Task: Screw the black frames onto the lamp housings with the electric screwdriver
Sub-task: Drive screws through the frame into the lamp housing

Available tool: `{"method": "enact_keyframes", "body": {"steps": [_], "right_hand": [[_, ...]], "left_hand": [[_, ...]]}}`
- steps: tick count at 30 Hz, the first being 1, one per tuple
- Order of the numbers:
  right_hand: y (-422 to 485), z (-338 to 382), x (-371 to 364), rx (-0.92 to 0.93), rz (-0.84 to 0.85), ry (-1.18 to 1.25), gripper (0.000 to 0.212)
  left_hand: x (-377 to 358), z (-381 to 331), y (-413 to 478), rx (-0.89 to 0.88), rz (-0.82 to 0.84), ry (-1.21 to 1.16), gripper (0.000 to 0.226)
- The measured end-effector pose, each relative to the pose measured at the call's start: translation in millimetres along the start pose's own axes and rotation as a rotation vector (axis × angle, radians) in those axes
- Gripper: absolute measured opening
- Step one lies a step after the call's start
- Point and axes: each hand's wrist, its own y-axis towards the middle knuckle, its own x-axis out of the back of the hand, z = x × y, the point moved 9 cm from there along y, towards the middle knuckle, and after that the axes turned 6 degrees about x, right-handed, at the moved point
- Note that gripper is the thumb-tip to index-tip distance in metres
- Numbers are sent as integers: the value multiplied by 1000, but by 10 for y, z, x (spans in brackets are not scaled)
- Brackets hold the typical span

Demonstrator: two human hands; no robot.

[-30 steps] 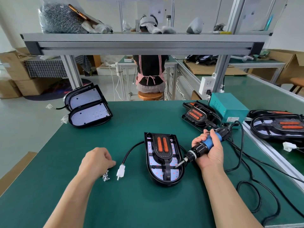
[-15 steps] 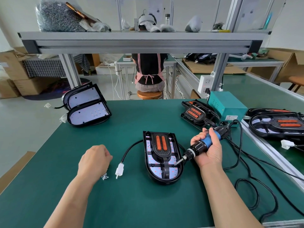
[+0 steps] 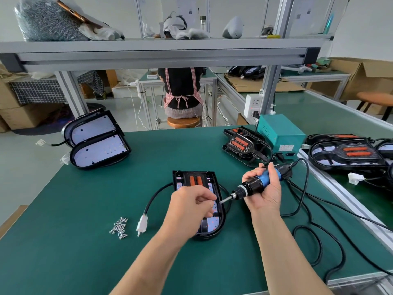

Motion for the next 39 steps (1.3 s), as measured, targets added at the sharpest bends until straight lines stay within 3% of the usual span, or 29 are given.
{"method": "enact_keyframes", "body": {"steps": [39], "right_hand": [[-28, 13, -11, 17, -5, -35, 15]], "left_hand": [[-206, -70, -17, -61, -81, 71, 36]]}}
